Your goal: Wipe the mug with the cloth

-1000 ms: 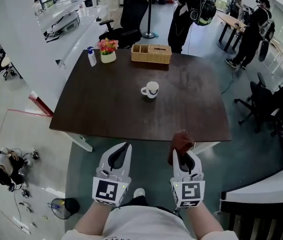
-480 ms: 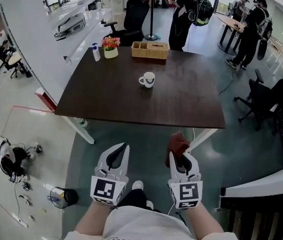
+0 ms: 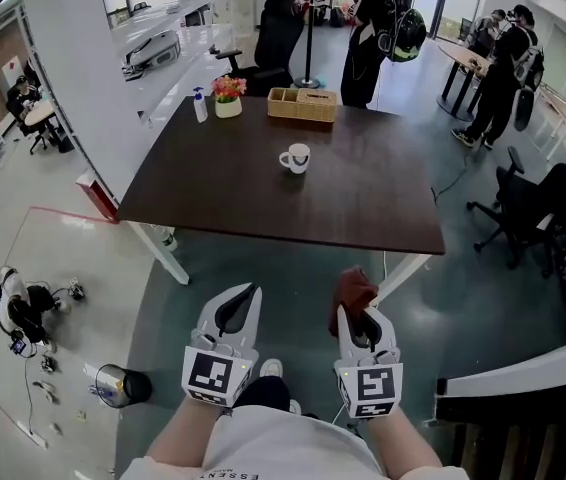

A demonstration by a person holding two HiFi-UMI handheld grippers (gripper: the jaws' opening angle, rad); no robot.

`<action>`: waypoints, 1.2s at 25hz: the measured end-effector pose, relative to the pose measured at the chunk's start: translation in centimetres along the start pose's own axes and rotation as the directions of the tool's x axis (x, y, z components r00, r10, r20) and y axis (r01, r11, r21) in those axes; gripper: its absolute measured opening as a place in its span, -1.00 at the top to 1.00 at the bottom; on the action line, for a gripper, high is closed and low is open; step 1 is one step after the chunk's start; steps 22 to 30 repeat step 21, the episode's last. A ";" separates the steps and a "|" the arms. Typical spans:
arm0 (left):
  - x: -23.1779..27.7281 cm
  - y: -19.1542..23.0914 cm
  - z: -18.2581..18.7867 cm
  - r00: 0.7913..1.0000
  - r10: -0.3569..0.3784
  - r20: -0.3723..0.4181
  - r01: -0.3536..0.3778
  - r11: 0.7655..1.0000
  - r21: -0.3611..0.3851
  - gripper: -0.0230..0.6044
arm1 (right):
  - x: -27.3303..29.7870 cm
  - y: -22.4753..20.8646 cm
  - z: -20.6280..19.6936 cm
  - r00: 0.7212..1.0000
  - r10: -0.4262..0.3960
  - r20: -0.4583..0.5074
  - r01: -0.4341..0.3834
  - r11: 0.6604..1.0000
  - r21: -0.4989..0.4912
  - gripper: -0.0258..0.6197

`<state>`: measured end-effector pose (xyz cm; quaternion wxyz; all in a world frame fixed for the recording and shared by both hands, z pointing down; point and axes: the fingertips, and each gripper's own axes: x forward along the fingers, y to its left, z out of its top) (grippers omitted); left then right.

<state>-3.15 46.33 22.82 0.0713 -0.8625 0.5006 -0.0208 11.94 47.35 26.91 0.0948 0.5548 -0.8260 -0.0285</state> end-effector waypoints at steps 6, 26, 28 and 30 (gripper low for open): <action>-0.6 -1.2 -0.1 1.000 -0.008 0.004 0.008 1.000 0.021 0.93 | -0.9 -0.1 -0.9 1.000 0.002 0.003 -0.002 1.000 0.007 0.68; -1.8 -1.9 -0.6 1.000 -0.030 0.002 0.029 0.998 0.063 0.93 | -1.2 0.6 -0.9 1.000 0.019 0.008 -0.020 0.995 0.095 0.68; -1.8 -1.9 -0.6 1.000 -0.030 0.002 0.029 0.998 0.063 0.93 | -1.2 0.6 -0.9 1.000 0.019 0.008 -0.020 0.995 0.095 0.68; -1.8 -1.9 -0.6 1.000 -0.030 0.002 0.029 0.998 0.063 0.93 | -1.2 0.6 -0.9 1.000 0.019 0.008 -0.020 0.995 0.095 0.68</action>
